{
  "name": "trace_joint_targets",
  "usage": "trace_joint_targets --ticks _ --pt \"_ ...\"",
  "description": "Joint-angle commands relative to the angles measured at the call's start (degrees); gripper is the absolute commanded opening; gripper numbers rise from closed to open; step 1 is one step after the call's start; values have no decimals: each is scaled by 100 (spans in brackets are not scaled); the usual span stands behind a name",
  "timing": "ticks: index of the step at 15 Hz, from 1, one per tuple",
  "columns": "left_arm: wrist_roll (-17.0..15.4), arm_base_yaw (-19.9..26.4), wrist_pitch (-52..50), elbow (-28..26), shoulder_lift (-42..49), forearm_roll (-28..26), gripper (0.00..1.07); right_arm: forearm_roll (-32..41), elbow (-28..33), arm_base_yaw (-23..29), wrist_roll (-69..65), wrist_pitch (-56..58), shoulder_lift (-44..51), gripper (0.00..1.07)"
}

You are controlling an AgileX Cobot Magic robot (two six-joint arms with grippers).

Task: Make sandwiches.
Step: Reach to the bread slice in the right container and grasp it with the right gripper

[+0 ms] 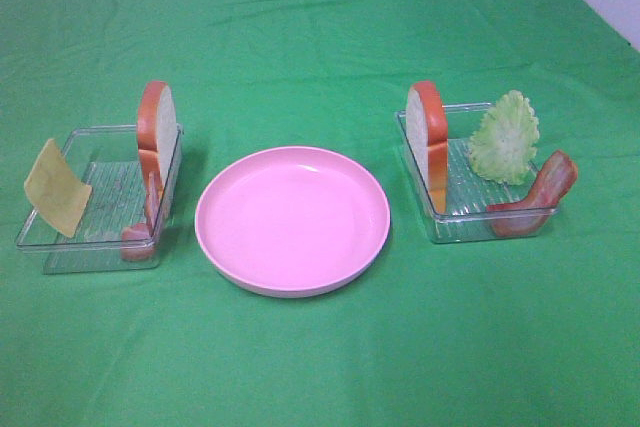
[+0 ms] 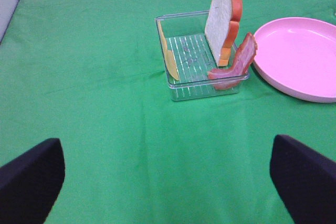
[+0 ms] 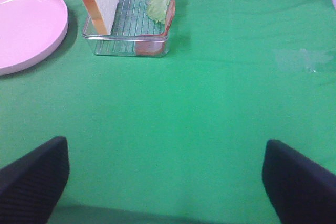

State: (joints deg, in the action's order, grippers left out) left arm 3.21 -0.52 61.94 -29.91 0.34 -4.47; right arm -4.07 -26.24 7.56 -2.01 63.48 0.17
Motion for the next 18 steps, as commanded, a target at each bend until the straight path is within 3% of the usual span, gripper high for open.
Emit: trace_joint_targets --ticks 1,7,14,18 --pt "0 11 -17 11 86 -17 100 11 23 -29 40 -40 155 95" --pt "0 11 -17 11 86 -17 100 11 -447 -29 -23 -487 -292 95" --pt "0 11 -17 11 86 -17 100 40 -1518 -29 -34 -1140 -2871 95" --pt "0 11 -17 11 86 -17 100 258 -2298 -29 -241 -1100 -4905 95"
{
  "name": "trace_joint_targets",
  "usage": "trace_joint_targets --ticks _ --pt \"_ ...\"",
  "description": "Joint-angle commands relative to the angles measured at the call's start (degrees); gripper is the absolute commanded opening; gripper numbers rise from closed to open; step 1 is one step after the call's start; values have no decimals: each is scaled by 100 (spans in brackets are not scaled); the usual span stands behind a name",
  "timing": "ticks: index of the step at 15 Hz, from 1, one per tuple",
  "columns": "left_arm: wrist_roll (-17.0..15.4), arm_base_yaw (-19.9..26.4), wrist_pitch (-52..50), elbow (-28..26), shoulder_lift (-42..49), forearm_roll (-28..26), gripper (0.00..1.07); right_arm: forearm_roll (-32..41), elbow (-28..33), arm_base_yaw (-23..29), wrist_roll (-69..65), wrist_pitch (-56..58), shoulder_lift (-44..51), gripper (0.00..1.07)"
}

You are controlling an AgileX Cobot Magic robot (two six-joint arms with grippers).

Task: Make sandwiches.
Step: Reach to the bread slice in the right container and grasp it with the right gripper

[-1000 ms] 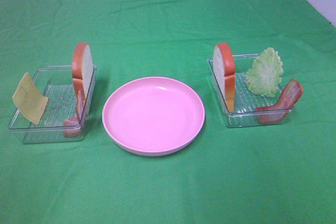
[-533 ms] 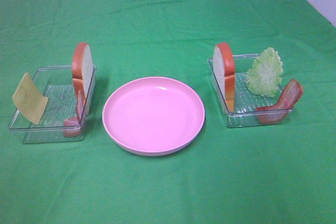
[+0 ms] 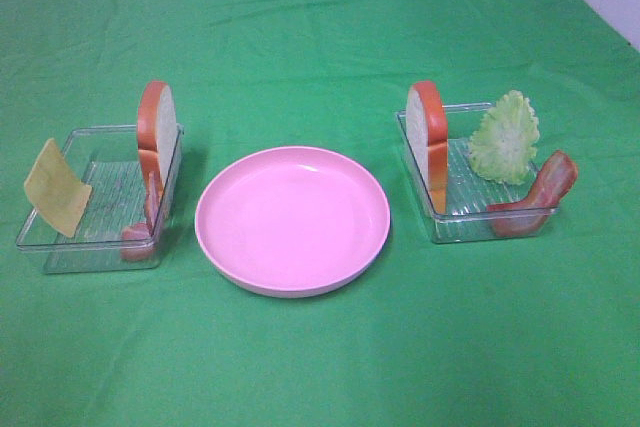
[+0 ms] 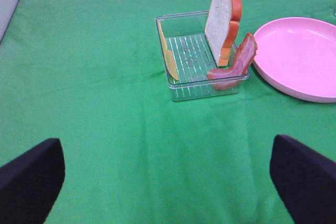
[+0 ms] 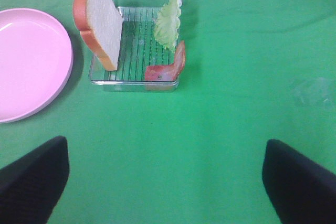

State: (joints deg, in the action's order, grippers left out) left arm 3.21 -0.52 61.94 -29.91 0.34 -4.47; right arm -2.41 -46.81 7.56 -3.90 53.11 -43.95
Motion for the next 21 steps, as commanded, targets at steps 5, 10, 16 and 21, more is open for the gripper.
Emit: trace_joint_targets --ticks 5,10,16,21 --pt "0 11 -17 11 86 -17 100 367 -1673 -29 246 286 -2630 95" --pt "0 11 -17 11 86 -17 100 693 -3054 -17 390 814 -4062 94" --pt "0 11 -17 11 86 -17 100 120 -4320 1094 -361 825 -5575 94" --pt "0 11 -17 11 86 -17 100 -17 -5071 1318 -825 894 -6469 94"
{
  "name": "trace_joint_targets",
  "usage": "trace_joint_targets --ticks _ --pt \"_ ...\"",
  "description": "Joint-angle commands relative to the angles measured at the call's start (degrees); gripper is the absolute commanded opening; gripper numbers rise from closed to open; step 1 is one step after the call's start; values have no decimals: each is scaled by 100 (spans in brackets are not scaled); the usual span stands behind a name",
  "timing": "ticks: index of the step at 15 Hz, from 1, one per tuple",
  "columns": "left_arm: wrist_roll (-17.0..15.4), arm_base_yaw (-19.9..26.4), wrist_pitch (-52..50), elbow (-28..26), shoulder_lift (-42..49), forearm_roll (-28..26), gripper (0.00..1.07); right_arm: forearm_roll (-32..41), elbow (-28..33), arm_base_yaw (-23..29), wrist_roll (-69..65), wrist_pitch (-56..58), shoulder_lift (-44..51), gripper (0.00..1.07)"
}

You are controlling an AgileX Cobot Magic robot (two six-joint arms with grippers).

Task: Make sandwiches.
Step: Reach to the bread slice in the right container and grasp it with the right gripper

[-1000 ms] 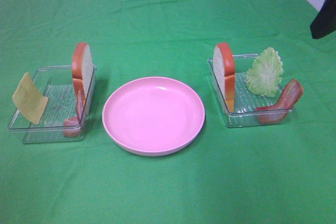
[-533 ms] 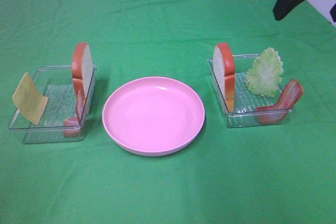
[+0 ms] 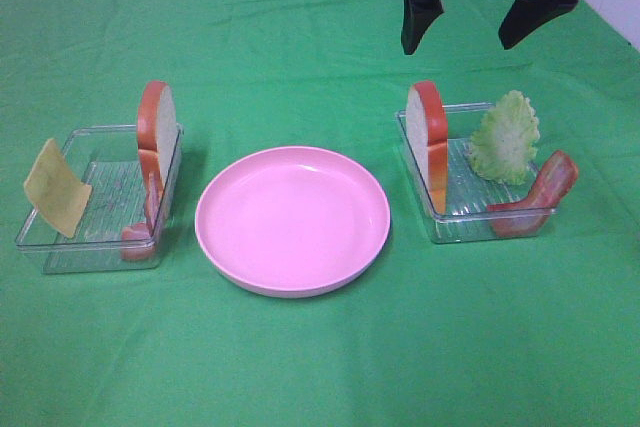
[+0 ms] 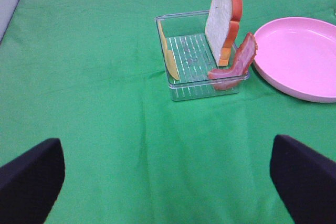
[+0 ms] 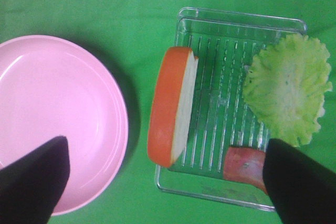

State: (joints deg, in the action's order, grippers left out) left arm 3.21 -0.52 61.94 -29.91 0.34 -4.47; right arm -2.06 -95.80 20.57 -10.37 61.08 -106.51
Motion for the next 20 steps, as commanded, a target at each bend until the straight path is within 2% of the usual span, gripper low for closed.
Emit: trace_joint_targets --ticks 1,9,11,12,14,16,17,19,20 --pt "0 11 -17 11 86 -17 100 -80 -223 17 -195 109 -361 94" --pt "0 11 -17 11 86 -17 100 292 -223 17 -309 -378 -1392 94" --pt "0 11 -17 11 86 -17 100 206 -223 17 -309 -458 -1507 90" --pt "0 11 -17 11 86 -17 100 206 -223 17 -309 -470 -1576 84" --pt "0 11 -17 11 86 -17 100 149 -223 17 -315 -435 -1730 63" --pt "0 11 -17 11 86 -17 100 -52 -223 17 -395 -418 -1702 28" --pt "0 11 -17 11 86 -17 100 -149 -229 17 -390 -384 -1679 15" --pt "0 11 -17 11 86 -17 100 -189 -275 17 -361 -269 -1679 7" --pt "0 11 -17 11 86 -17 100 -160 -281 17 -327 -223 -1673 7"
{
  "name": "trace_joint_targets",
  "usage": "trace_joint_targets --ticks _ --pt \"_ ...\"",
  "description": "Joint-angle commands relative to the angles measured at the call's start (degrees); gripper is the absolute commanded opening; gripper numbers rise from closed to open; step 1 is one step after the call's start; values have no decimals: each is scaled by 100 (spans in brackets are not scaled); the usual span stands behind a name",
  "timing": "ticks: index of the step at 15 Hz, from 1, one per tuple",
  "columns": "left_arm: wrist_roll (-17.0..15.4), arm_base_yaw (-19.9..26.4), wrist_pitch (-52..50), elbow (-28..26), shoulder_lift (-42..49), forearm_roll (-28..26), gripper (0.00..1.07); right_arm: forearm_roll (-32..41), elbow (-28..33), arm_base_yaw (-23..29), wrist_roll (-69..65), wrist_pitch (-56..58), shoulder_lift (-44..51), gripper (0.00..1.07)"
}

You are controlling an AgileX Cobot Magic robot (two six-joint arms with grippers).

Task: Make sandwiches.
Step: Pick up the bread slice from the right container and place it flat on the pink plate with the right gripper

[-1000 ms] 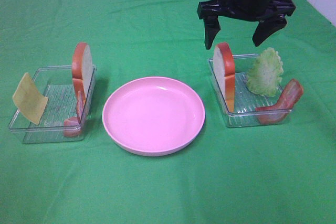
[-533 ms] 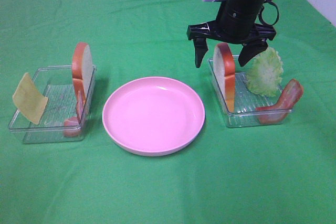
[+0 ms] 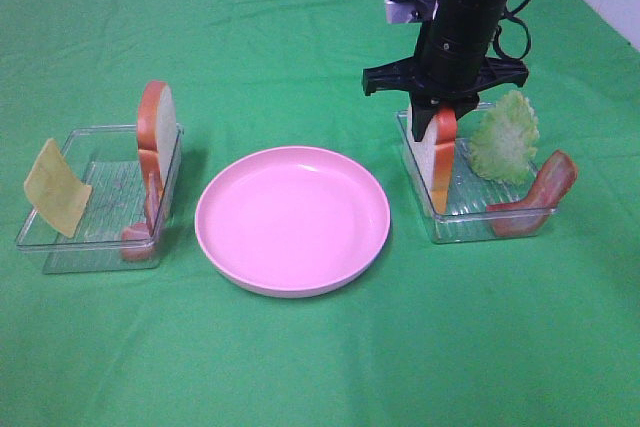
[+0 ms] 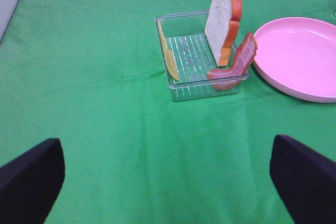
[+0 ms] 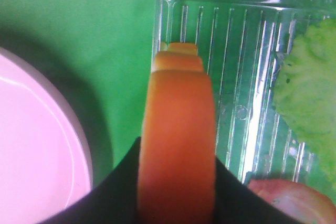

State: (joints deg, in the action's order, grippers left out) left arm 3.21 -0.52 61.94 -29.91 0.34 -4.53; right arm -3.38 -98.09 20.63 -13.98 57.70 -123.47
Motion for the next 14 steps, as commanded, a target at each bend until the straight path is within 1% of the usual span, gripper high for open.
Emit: trace_joint_targets --ticks 1,3,4,5,6,8,10,12,14 --pt "0 11 -17 11 86 -11 100 6 -52 11 63 166 46 7" --pt "0 11 -17 11 86 -11 100 6 -92 11 97 338 201 7" --pt "0 11 -17 11 86 -11 100 17 -212 11 155 567 298 7" --pt "0 11 -17 11 86 -11 100 120 -607 11 372 1089 590 7" --pt "0 11 -17 11 86 -11 100 218 -854 11 493 1283 751 8" --pt "0 11 -17 11 86 -11 100 510 -1175 11 647 1473 980 8" --pt "0 11 -17 11 80 -6 100 1157 -1438 11 837 1455 1157 8" --pt "0 11 -17 11 80 -6 100 1914 -1478 34 1054 1432 1140 8" --pt "0 11 -17 11 80 -6 100 2097 -1478 275 1255 1432 1014 9"
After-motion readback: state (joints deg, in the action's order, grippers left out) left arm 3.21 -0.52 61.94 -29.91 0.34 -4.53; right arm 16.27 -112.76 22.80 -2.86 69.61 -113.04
